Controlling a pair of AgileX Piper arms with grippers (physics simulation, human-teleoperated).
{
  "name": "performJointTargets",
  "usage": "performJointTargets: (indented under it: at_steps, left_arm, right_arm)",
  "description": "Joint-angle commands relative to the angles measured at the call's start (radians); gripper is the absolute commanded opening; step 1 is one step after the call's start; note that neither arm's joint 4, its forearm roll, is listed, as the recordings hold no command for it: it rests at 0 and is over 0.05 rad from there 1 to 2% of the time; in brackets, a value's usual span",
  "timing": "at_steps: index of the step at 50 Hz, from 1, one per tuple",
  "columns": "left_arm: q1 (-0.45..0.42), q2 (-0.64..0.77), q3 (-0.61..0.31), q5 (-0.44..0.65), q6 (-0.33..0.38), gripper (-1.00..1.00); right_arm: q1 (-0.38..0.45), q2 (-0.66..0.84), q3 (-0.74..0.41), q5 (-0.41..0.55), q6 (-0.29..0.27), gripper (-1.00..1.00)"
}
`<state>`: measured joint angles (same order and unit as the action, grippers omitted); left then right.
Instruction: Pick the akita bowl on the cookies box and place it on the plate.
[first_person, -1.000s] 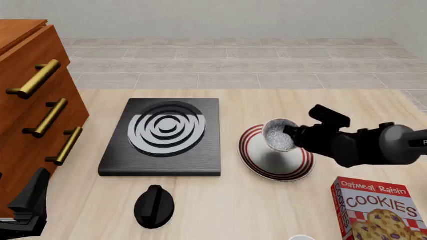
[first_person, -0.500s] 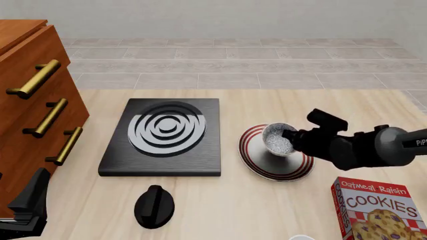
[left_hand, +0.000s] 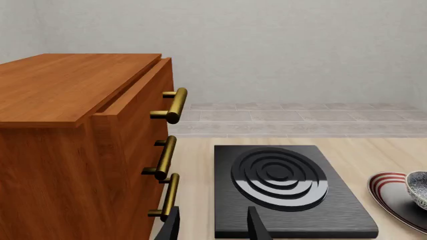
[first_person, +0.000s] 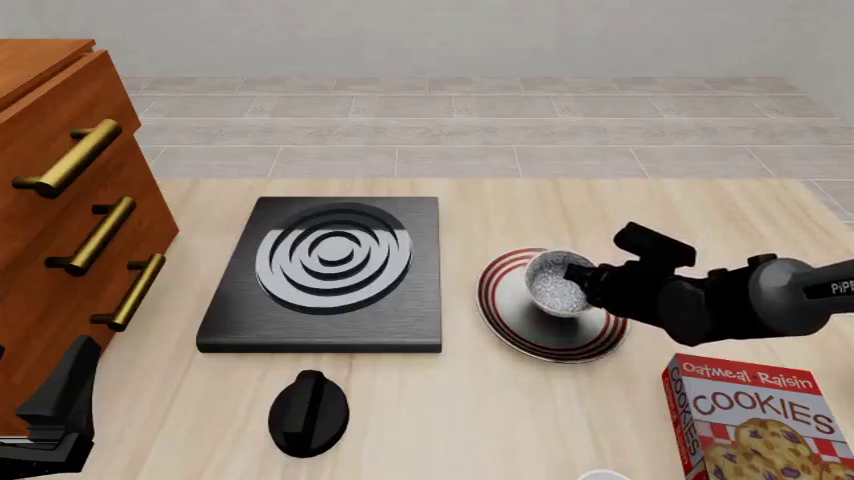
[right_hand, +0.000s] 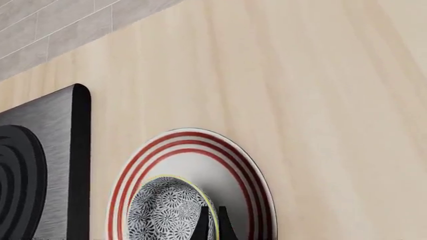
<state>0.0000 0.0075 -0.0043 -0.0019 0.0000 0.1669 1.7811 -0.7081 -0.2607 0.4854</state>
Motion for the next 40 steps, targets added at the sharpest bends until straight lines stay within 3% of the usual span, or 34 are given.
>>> performJointTargets:
  at_steps: [1,34,35,40]
  left_arm:
    - [0.0,0.0,0.0,0.0,0.0,1.0]
    - [0.0,0.0,0.0,0.0,0.0,1.0]
    - [0.0,0.0,0.0,0.0,0.0,1.0]
    - [0.0,0.0,0.0,0.0,0.0,1.0]
  right_arm:
    - [-0.002,0.01,0.004,-0.015,0.007,-1.0]
    - [0.013,0.034,0.0,-0.026,0.014,-1.0]
    - [0.01,0.031,-0.003,-0.02,0.005,1.0]
    - [0.02,0.027,0.001,-0.022,0.02,1.0]
